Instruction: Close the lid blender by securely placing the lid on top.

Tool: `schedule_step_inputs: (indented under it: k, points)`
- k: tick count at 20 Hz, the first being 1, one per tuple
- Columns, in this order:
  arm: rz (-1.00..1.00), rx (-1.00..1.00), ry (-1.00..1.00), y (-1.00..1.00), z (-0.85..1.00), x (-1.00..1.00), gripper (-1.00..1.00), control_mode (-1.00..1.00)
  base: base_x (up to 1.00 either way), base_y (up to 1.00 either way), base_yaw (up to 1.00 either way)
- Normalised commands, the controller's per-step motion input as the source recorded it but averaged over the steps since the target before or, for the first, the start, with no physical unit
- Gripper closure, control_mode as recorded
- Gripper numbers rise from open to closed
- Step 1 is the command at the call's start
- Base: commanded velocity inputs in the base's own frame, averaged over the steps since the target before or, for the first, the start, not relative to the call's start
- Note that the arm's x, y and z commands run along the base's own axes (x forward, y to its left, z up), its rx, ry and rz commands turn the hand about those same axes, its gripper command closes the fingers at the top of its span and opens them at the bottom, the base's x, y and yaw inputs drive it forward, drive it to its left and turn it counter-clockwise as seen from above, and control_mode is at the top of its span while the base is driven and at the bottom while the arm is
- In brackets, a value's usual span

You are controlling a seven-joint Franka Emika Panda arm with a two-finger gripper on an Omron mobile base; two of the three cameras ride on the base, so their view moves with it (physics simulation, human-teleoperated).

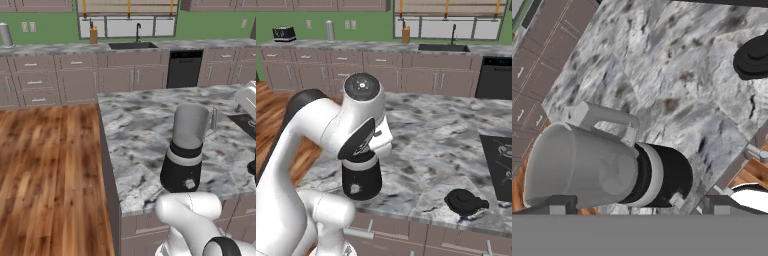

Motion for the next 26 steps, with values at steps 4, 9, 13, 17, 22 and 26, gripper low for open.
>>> schedule_step_inputs:
  k: [4,9,13,17,22,26]
  points:
    - [0.00,0.00,0.00,-0.28,-0.68,-0.19,-1.00,-1.00,0.00,0.00,0.00]
    - [0.00,0.06,0.15,-0.78,-0.32,-0.11,-1.00,-1.00,0.00,0.00,0.00]
    - [0.00,0.06,0.26,-0.68,-0.30,0.00,-1.00,-1.00,0.00,0.00,0.00]
    - [0.00,0.00,0.30,-0.45,-0.48,0.01,-1.00,-1.00,0.00,0.00,0.00]
    - [0.00,0.01,0.25,-0.39,-0.61,0.00,-1.00,-1.00,0.00,0.00,0.00]
    - [0.00,0.01,0.18,-0.53,-0.49,0.00,-1.00,-1.00,0.00,0.00,0.00]
